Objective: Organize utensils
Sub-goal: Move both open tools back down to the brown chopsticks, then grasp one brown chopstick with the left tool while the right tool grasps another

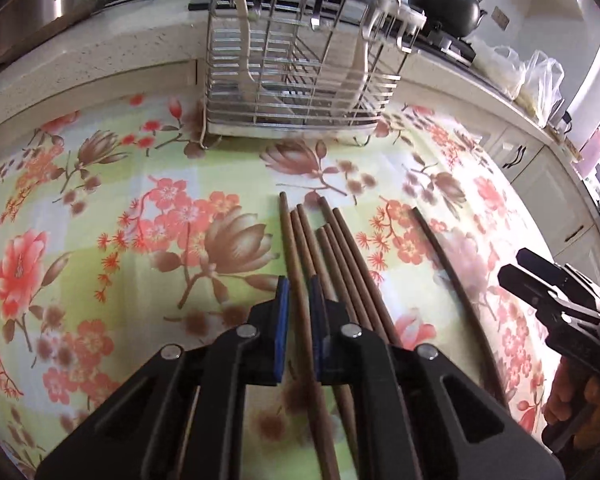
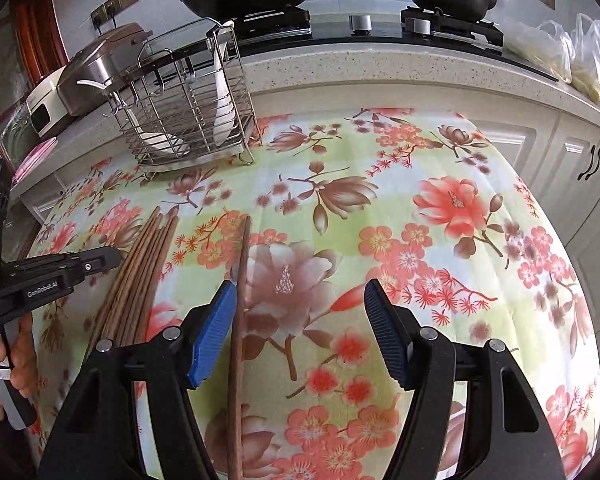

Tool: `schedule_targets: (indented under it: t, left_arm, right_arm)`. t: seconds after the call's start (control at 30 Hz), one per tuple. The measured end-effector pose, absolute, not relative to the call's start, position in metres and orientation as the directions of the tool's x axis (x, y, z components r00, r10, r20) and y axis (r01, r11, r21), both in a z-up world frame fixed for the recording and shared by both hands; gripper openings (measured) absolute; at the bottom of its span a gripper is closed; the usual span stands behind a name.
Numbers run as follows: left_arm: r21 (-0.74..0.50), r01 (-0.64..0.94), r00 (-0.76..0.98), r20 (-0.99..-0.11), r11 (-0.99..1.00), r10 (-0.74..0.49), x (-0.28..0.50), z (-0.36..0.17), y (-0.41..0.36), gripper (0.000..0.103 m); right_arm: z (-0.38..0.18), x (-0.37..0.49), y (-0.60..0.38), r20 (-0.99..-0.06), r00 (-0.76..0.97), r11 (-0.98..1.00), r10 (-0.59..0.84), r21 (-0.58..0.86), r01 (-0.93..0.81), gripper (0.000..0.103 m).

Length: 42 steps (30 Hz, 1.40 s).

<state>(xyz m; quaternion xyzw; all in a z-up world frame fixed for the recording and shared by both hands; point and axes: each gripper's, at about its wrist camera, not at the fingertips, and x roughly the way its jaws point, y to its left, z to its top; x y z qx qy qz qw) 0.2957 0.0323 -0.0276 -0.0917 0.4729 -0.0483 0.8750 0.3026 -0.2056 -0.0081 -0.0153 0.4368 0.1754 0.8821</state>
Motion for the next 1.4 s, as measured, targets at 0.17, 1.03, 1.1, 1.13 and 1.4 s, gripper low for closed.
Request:
schedule_targets:
  t: [0.17, 1.03, 1.1, 1.13, 1.4]
  left_arm:
    - [-0.163, -0.001, 0.534, -0.834, 0.987, -0.138, 0.302, -0.034, 0.025, 0.01]
    - [-0.179, -0.016, 0.573, -0.808, 0.984, -0.138, 0.277, -0.021, 0.053, 0.007]
    - [-0.172, -0.021, 0.571, -0.811, 0.985, -0.13, 0.276, -0.023, 0.054, 0.007]
    - [-0.163, -0.022, 0.568, -0.814, 0.986, -0.122, 0.276, -0.025, 0.054, 0.007]
    - [-0.116, -0.036, 0.557, -0.827, 0.993, -0.077, 0.276, -0.031, 0.053, 0.008]
  right_arm:
    - [-0.01, 0.304, -0.202, -0.782, 0.551, 0.937, 0.291, 0.116, -0.329, 0.062]
    - [-0.03, 0.306, -0.144, -0.84, 0.495, 0.898, 0.221, -0.023, -0.44, 0.026]
    - [-0.029, 0.303, -0.139, -0.84, 0.493, 0.89, 0.228, -0.025, -0.456, 0.012]
    - [-0.029, 0.302, -0.137, -0.838, 0.495, 0.889, 0.228, -0.028, -0.457, 0.01]
    - [-0.029, 0.304, -0.143, -0.834, 0.496, 0.899, 0.242, 0.0, -0.439, 0.008]
